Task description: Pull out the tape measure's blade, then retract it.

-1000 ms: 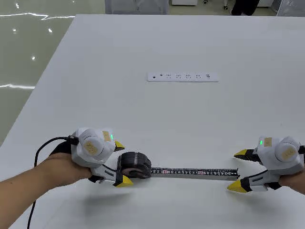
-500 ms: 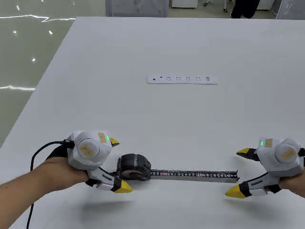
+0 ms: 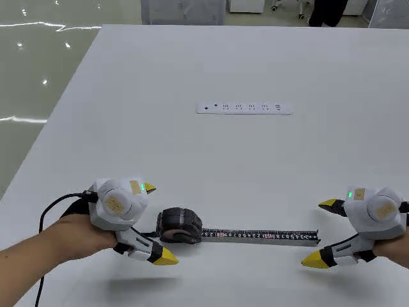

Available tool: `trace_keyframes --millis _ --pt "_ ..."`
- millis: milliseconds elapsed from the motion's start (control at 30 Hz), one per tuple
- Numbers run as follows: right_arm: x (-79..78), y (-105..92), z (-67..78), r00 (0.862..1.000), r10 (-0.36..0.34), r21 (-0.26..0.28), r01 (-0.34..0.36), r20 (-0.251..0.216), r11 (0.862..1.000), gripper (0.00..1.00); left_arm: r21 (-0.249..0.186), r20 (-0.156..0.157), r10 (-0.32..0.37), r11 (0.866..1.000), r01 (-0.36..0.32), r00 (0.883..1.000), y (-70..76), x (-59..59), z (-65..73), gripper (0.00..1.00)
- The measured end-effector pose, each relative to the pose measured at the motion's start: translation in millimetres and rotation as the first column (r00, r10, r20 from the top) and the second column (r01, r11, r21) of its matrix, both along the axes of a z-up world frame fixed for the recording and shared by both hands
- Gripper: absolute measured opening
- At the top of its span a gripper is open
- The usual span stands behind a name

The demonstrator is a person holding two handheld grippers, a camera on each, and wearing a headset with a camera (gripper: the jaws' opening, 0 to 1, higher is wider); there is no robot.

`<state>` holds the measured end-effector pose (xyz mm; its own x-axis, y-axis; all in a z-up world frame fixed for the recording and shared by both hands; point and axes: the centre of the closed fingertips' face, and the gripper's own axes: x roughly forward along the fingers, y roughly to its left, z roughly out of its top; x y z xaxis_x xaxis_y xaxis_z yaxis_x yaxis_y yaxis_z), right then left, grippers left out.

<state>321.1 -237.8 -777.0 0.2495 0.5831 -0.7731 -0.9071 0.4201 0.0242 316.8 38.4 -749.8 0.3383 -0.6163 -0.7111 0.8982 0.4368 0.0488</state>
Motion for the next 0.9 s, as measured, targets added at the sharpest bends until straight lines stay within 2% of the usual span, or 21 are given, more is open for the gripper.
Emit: trace_keyframes --millis 300,600,667,900 --pt "-3.3 2.8 7.5 1.0 -0.012 0.018 0.012 0.02 1.0 0.88 -0.026 0.006 0.03 0.999 -0.029 1.0 1.0 0.6 4.6 1.0" --pt "-10.3 7.7 19.7 0.998 -0.027 0.046 0.024 0.052 0.999 0.9 -0.066 0.017 0.065 0.996 -0.064 0.998 3.2 -5.9 13.3 1.0" --pt "-10.1 8.7 23.9 0.997 -0.043 0.064 0.039 0.061 0.997 0.9 -0.092 0.015 0.091 0.992 -0.089 0.996 5.0 -6.3 16.8 1.0" --pt "-12.5 11.3 37.8 0.991 -0.091 0.116 0.08 0.097 0.99 0.9 -0.122 0.021 0.133 0.984 -0.13 0.991 14.4 -13.6 22.7 1.0"
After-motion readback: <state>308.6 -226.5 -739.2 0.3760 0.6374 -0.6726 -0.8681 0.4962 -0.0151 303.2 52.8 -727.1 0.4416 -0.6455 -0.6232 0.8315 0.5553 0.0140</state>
